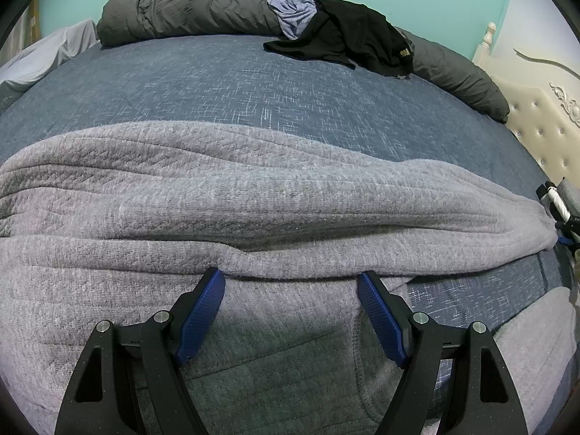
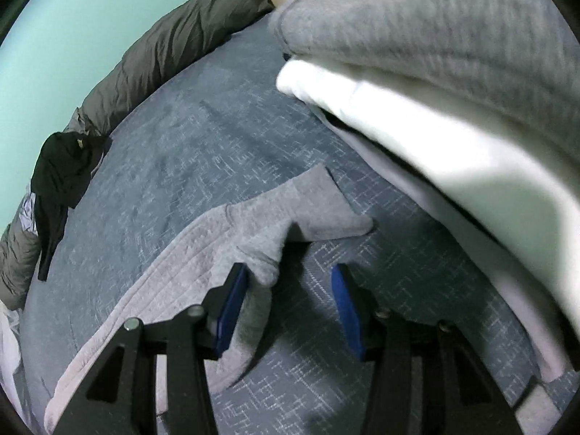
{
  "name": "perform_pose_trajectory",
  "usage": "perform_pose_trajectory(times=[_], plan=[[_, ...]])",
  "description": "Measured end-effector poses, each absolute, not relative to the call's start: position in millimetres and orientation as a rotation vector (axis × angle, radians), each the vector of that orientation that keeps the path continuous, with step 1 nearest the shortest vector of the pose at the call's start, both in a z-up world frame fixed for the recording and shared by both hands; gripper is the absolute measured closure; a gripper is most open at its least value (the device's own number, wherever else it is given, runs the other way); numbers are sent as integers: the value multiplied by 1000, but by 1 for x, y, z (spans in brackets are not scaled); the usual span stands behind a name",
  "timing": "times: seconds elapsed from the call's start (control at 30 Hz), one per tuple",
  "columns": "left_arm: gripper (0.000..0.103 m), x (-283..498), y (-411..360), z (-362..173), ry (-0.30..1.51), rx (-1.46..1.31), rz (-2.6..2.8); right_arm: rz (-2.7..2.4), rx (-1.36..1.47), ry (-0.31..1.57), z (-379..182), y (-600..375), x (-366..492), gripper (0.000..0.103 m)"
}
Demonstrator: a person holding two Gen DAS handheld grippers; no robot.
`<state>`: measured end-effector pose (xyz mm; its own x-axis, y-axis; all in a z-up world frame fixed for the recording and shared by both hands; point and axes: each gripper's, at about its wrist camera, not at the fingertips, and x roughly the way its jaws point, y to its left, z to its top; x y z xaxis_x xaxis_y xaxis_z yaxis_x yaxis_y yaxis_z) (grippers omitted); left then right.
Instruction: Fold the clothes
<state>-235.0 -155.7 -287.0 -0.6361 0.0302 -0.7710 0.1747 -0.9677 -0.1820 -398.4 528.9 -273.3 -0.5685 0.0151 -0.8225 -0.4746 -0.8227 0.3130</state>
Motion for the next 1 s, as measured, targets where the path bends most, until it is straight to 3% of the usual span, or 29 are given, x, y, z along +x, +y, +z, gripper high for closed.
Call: perform_pose_trajectory(times=[0.1,0.13,0.17,0.2,0.37,0.53,0.67,0.73,0.8,0.9,1.0], plan=[[23,-236,-155,-288,363,1302,-2744,2439,-1298,701,-280,530,-398,56],[23,-236,-154,-288,361,1302,-2743,2442,-1322,661,-280,527,-400,63],[23,-237,-154,-288,358,1302,-2742,2451,-1349,618,-281,522,-402,80],[23,-237,-154,-288,355,1302,-2742,2461,-1376,576,-282,517,-403,88],[23,-236,-153,-288,352,1300,-2743,2635,-1250,488,-255,496,-400,99],[23,-235,-153,-288,352,1300,-2743,2800,-1093,250,-213,469,-401,99],[23,-234,-154,-287,360,1301,-2745,2528,-1368,299,-255,486,-411,99],[23,-233,-155,-287,363,1301,-2746,2365,-1478,367,-281,500,-410,92],[23,-233,-155,-287,362,1302,-2746,2335,-1422,370,-285,504,-400,67],[23,-232,-155,-286,364,1303,-2746,2361,-1365,220,-273,491,-396,65],[23,-234,-156,-285,365,1309,-2743,2477,-1259,222,-251,479,-383,65]])
